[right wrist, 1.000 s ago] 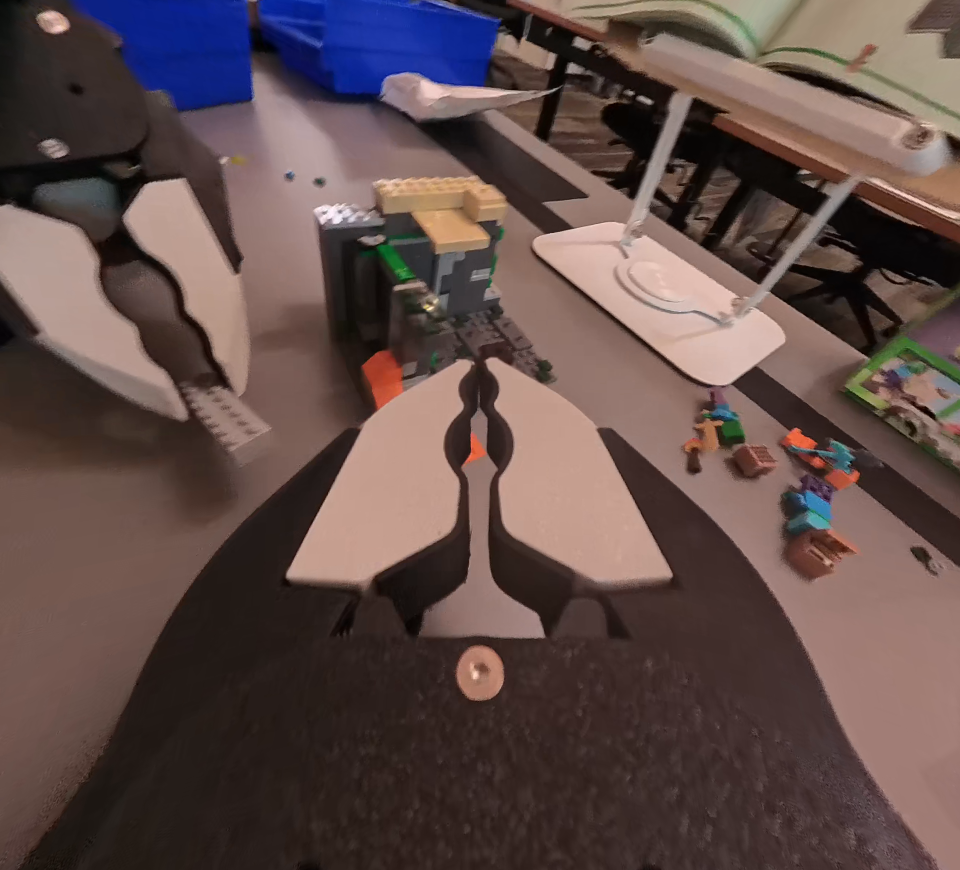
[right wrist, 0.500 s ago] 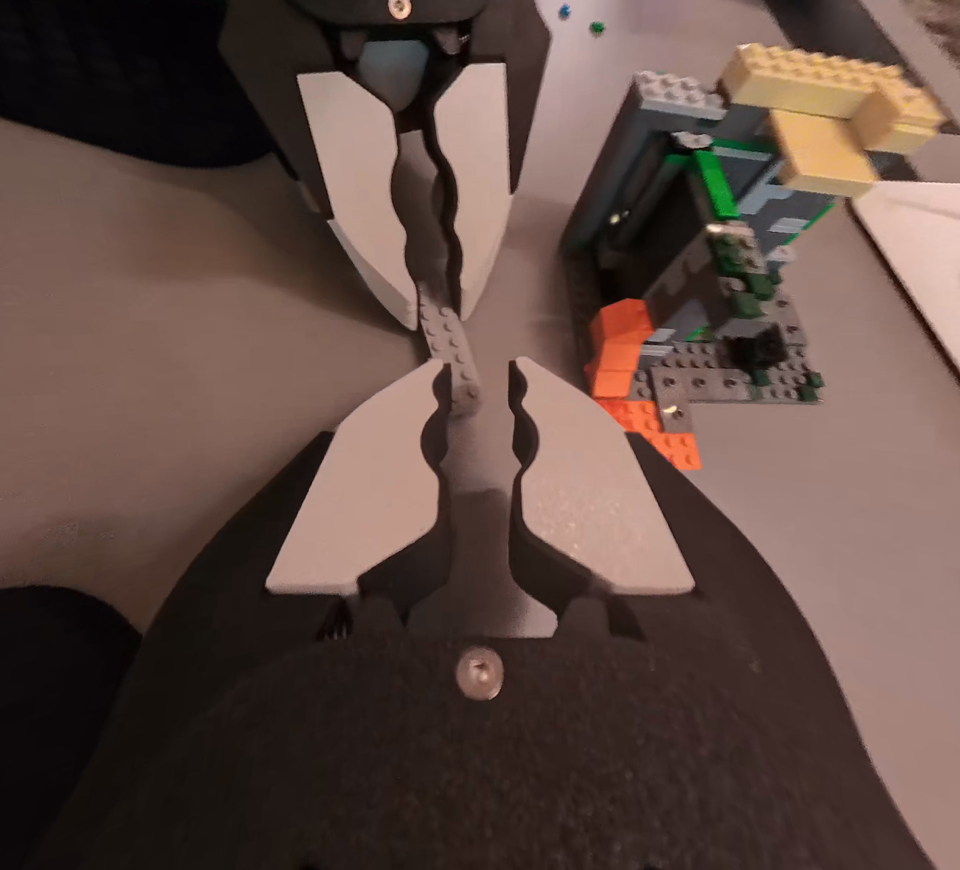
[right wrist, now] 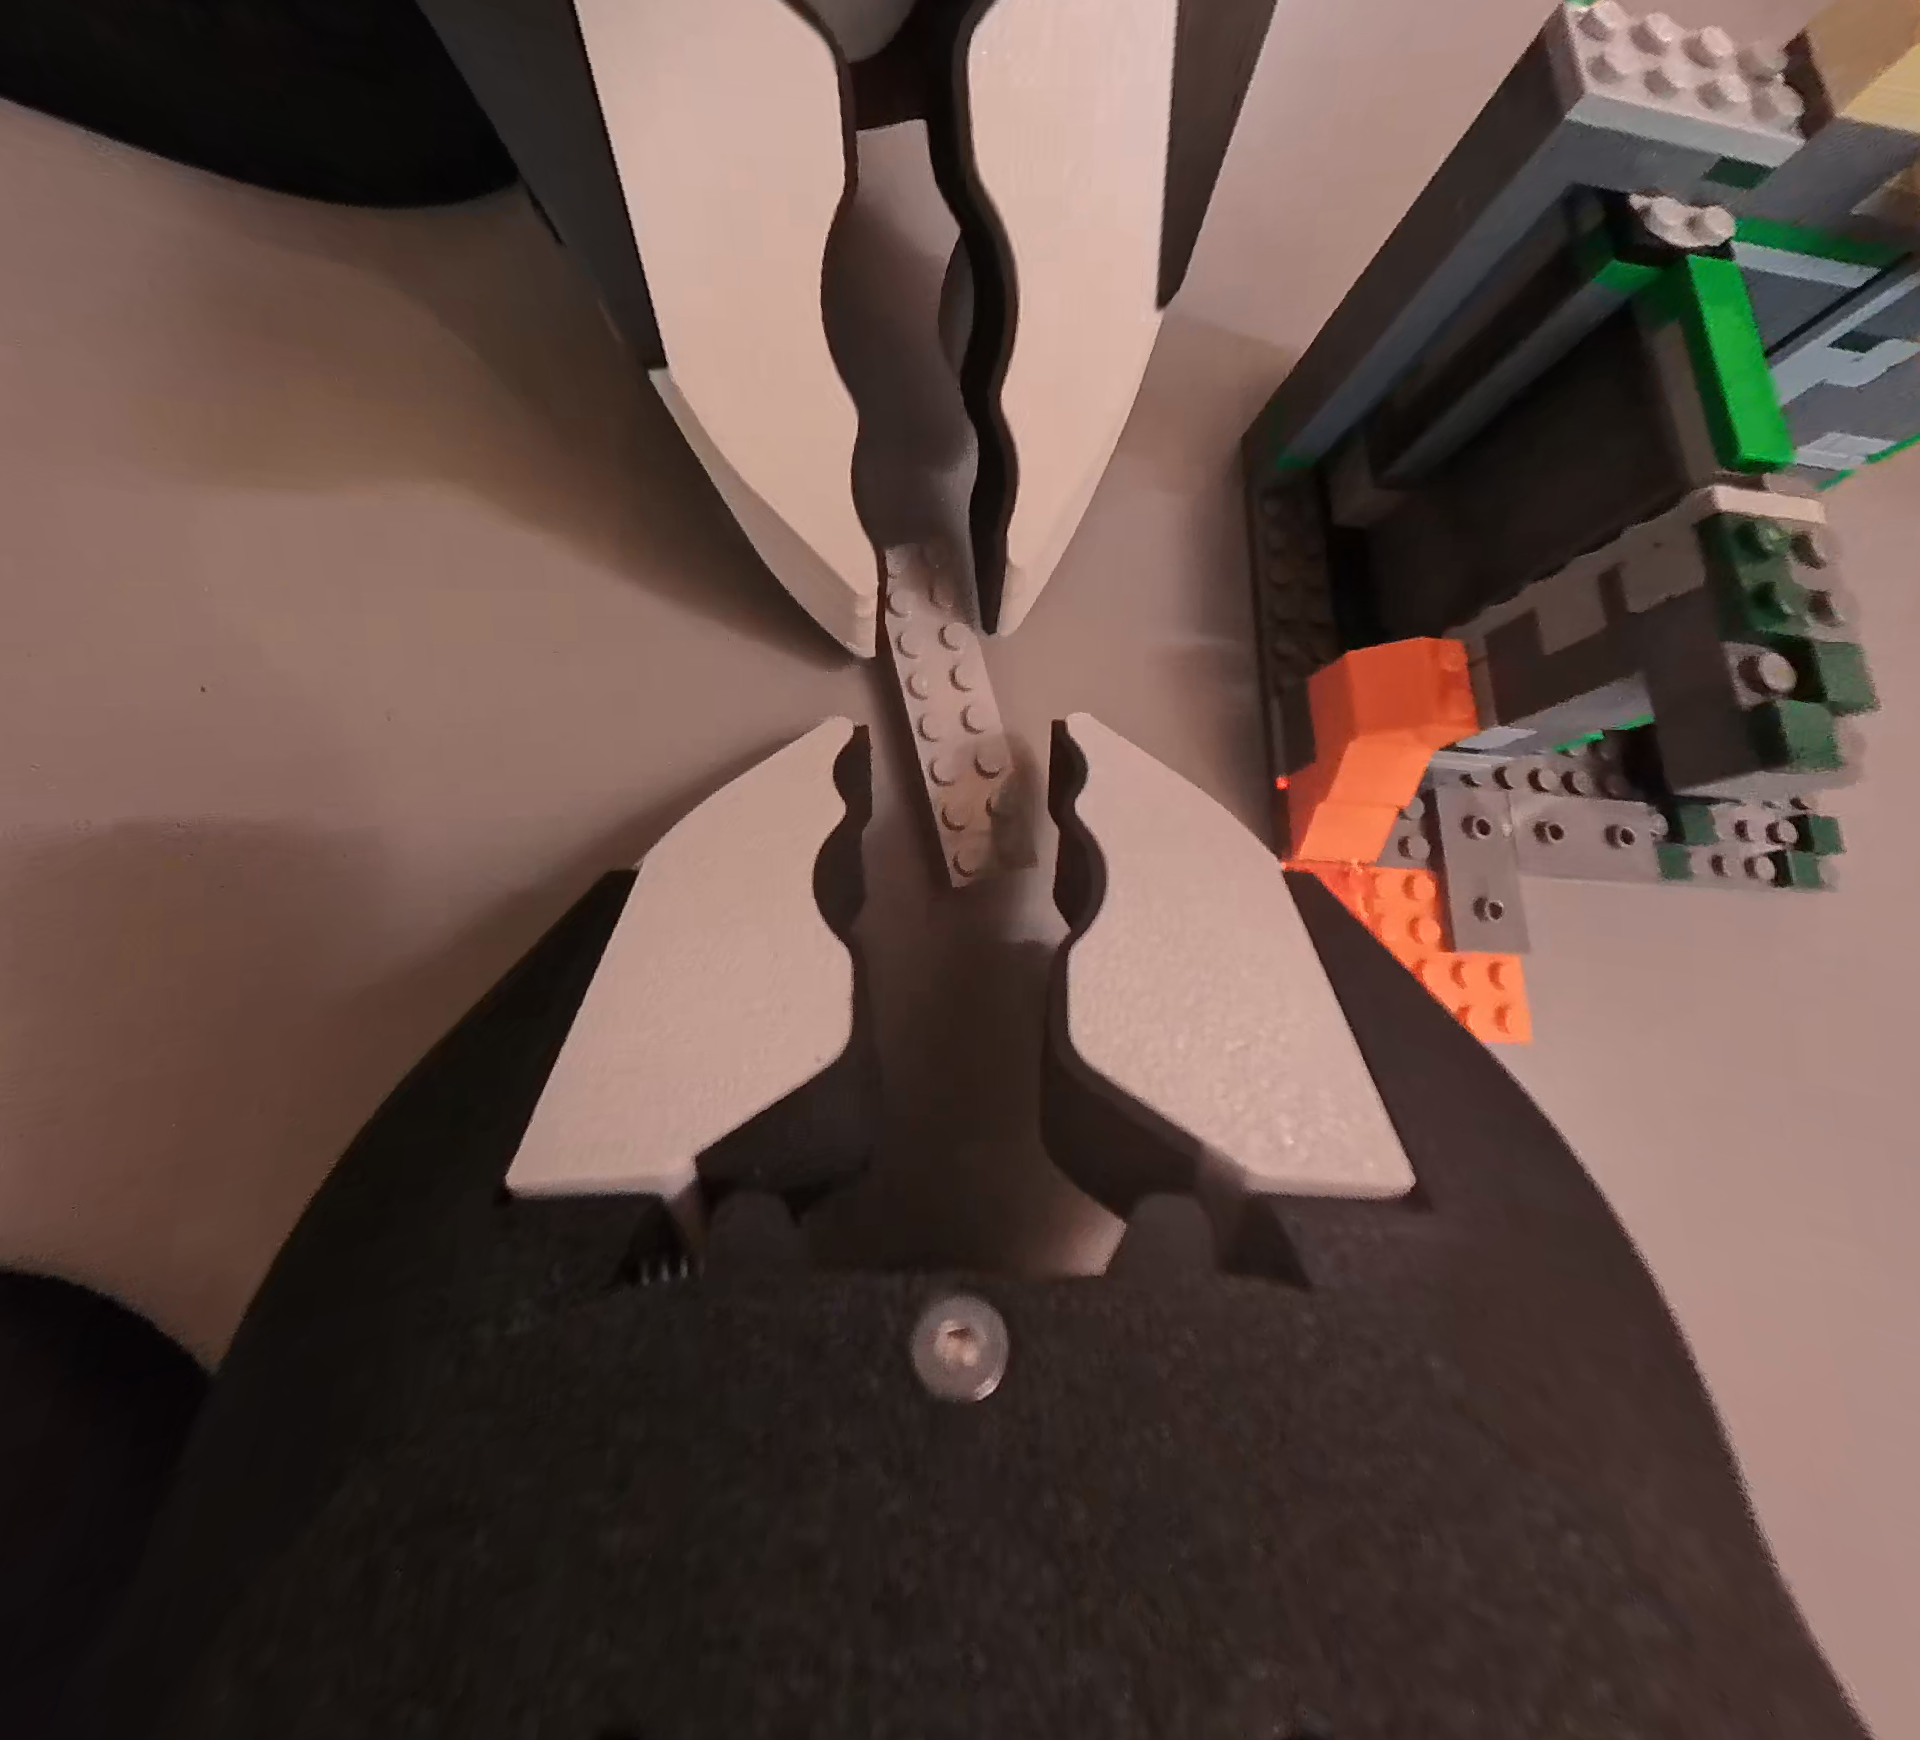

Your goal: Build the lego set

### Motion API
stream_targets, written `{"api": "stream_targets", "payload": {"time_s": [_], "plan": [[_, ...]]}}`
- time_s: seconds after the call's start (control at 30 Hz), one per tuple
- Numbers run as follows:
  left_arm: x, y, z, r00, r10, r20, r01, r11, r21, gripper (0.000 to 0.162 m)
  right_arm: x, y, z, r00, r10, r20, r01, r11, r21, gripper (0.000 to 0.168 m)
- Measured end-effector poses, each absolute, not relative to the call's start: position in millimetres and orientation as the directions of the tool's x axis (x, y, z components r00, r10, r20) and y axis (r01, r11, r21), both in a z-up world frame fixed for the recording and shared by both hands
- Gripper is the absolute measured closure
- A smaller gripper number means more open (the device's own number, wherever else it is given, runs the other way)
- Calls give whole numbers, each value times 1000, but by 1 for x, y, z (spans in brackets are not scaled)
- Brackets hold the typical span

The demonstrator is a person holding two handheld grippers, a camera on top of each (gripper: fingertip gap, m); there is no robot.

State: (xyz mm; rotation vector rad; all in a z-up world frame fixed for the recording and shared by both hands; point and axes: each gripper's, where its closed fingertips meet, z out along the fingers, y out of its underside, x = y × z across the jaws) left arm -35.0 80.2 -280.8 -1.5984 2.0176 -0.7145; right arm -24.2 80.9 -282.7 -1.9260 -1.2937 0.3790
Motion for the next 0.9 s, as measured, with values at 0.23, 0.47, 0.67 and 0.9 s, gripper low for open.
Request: {"api": "stream_targets", "payload": {"time_s": [0.23,0.47,0.67,0.9], "plan": [[-41,88,-272,-172,-984,-35,-704,148,-694,144,-26,79,-285,407,906,117,676,-213,-706,139],[-44,104,-258,-81,-995,-63,-607,99,-788,151,-25,80,-287,386,920,74,698,-238,-676,146],[-47,117,-250,-12,-998,-61,-553,57,-831,151,-24,79,-287,392,917,76,706,-247,-664,151],[-55,138,-244,97,-993,-68,-520,8,-854,147,-12,81,-274,439,894,92,659,-251,-709,152]]}}
